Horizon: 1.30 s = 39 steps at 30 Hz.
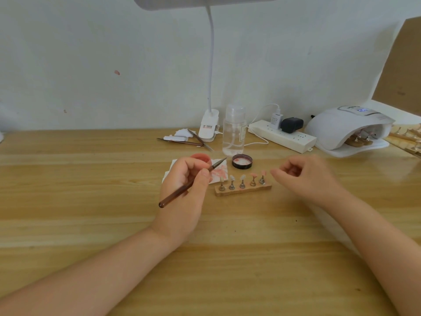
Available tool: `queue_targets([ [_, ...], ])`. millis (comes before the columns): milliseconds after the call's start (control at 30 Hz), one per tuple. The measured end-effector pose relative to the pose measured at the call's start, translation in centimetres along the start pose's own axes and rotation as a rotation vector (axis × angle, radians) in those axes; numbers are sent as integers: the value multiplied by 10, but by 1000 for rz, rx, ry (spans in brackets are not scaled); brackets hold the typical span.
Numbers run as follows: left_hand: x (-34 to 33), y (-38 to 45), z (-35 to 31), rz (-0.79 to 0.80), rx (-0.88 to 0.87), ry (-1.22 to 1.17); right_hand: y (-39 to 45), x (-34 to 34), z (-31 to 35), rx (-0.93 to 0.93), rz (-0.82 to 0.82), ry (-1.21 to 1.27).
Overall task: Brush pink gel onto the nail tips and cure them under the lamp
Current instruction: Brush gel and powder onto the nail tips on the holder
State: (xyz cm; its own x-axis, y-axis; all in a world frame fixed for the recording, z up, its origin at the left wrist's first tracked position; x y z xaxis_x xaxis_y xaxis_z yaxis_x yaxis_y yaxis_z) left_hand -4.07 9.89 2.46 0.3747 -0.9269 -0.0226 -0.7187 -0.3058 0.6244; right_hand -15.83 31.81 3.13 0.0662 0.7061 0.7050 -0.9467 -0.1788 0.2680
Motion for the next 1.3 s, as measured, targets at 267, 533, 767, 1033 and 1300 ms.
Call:
queue_targets([
  [267,-1,0,2,-7,11,-6,-23,-36,42,84,-4,-251],
  [533,-3,1,2,-12,16,-3,-25,-57,45,77,-44,-462],
  [767,-3,1,1,-13,22,-2,-26,-58,46,98,-19,-445],
  [1033,0,1,0,-31,24,32,-31,-54,48,133,-38,-409],
  [1300,11,26,-18,-82,-31,151,-36,-43,52,194,-60,-276],
])
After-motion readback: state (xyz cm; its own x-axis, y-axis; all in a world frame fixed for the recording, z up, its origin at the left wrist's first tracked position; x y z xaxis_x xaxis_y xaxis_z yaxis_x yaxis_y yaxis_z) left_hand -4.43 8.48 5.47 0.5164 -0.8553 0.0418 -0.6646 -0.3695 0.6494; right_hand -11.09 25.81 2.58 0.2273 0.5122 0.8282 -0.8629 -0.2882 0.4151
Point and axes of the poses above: each hand's wrist, its own y-axis towards the middle knuckle, its own x-axis out of the back of the hand, z = x × y, the point moved 7 cm from there along y, towards the middle knuckle, and after that the axes turned 8 degrees about -x, right-handed, at the moved point
